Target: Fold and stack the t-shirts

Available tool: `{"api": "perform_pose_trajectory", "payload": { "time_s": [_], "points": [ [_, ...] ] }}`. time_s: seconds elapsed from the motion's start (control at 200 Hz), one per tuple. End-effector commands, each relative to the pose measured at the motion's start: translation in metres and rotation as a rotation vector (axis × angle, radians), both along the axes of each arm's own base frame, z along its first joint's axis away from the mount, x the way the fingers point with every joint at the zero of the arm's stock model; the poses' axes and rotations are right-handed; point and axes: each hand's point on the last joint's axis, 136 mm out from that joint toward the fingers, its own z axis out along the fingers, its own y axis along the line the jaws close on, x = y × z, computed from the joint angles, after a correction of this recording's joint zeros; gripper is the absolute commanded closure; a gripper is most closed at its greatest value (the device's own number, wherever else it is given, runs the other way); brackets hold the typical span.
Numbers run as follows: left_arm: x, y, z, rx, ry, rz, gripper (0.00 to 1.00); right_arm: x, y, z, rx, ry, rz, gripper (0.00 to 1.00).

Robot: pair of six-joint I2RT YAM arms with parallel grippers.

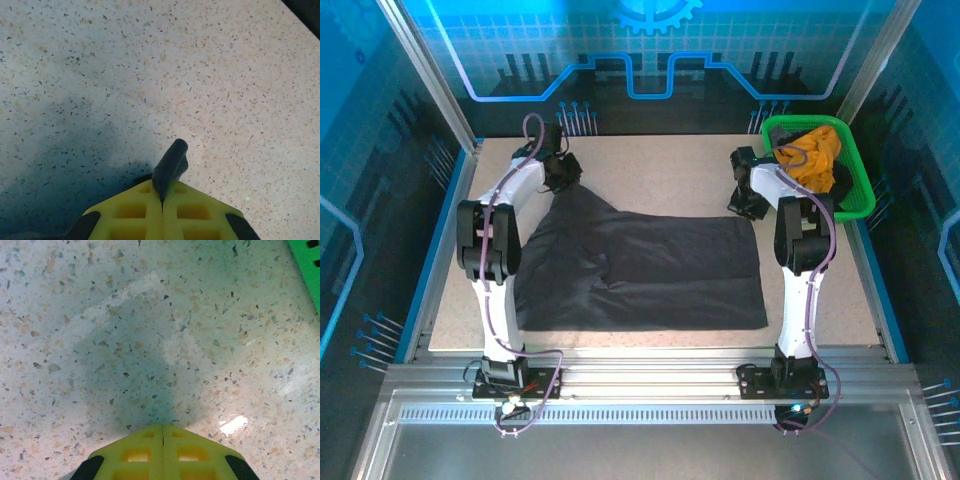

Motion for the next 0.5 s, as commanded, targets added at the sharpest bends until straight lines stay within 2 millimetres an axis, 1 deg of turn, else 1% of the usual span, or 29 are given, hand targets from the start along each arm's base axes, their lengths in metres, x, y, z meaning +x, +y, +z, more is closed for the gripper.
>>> {"api": "perform_pose_trajectory", "payload": {
  "time_s": [0.0, 0.115, 0.22, 0.34, 0.495],
  "points": [
    [-0.015, -0.003, 0.029, -0.015, -0.02, -0.014, 1.0, 0.004, 0.0, 0.023, 0.01, -0.068, 0.025, 1.0],
    [-0.031, -0.001, 0.042, -0.013, -0.016, -0.006, 1.0, 0.011, 0.012, 0.043, 0.042, -0.155, 0.103, 1.0],
    [-0.056, 0.001, 0.05, -0.011, 0.001, 0.012, 1.0, 0.011, 0.019, 0.054, 0.067, -0.188, 0.157, 1.0],
    [-0.094, 0.01, 0.059, 0.019, 0.029, 0.041, 1.0, 0.001, 0.023, 0.059, 0.083, -0.195, 0.19, 1.0],
    [-0.155, 0.021, 0.068, 0.046, 0.069, 0.097, 1.0, -0.02, 0.023, 0.067, 0.094, -0.22, 0.187, 1.0]
  ]
}}
